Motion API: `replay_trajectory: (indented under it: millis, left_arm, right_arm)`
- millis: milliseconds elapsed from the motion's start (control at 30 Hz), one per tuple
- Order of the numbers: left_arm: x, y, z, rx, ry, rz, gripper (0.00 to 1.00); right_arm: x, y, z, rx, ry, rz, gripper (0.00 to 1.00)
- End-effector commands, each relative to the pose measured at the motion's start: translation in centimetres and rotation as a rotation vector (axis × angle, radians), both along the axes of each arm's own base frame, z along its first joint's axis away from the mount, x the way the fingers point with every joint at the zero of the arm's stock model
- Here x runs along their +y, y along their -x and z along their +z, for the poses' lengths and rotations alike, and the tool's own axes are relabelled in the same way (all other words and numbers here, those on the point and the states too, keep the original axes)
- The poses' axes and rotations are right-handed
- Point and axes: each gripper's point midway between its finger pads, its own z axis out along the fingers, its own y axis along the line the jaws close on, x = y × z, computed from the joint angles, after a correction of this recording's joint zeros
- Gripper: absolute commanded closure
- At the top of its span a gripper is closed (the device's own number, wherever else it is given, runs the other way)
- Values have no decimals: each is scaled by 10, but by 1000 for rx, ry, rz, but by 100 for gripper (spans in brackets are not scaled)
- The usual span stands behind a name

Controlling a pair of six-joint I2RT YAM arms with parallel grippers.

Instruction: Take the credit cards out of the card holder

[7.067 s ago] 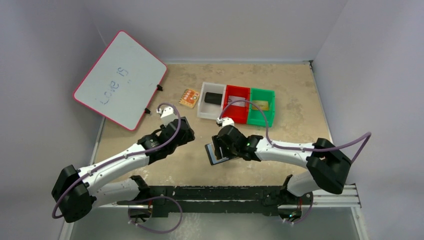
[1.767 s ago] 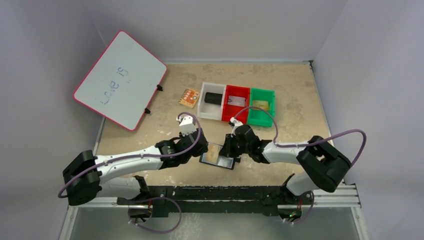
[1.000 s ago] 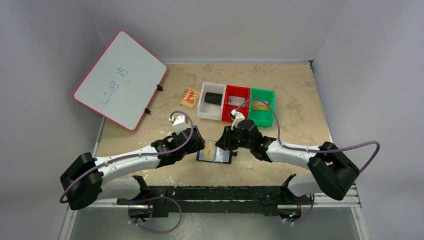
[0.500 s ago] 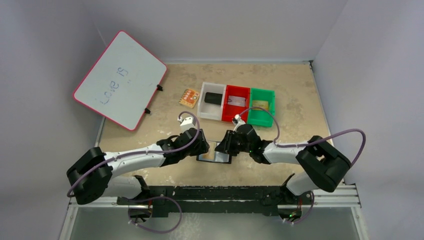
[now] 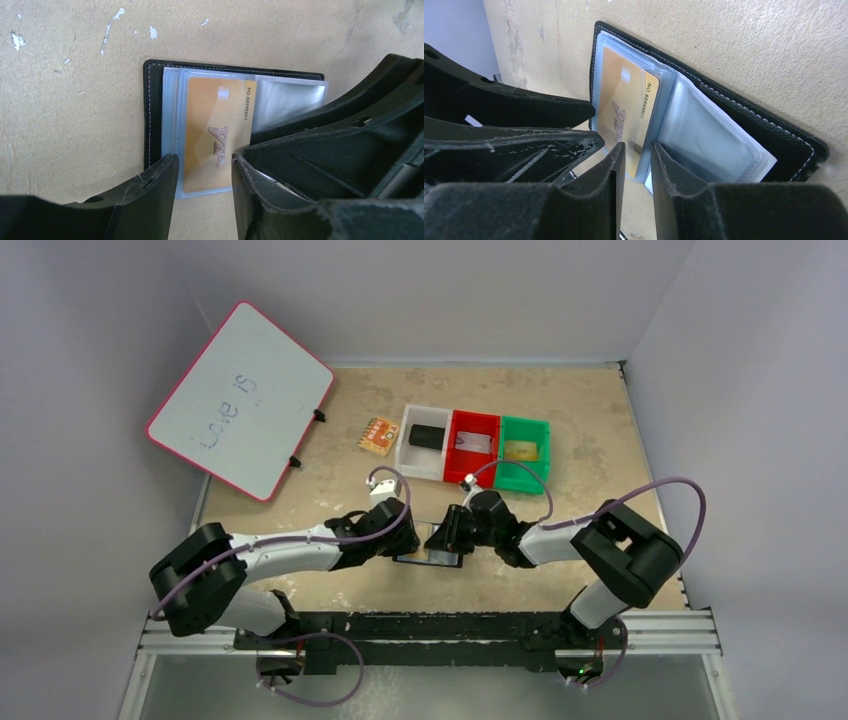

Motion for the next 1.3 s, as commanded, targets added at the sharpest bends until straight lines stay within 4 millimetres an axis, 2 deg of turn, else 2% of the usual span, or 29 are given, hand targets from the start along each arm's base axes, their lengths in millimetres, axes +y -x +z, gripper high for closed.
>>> replay_trajectory:
  millis: [0,300,400,567,967,1267]
  left_arm:
    - [-15,-12,13,-37,29,-26,58]
    - [-15,-7,-4,2,-13,-54,78]
    - [-12,-6,-9,15,-39,-56,81]
    - [0,-3,-20,33,-94,-36,84]
    - [14,-3,-31,37,-152,-3,89]
    - [17,-4,-33,34,-173,9,90]
  right_arm:
    - [5,-4,8,-6,-46,-14,73]
    - [7,-4,6,17,-94,-28,84]
    - [8,-4,8,27,-121,-37,86]
    - [5,-4,10,29,-138,-56,99]
    - [-11,0,6,49,-140,-84,100]
    - [-22,14,-7,94,-94,-46,100]
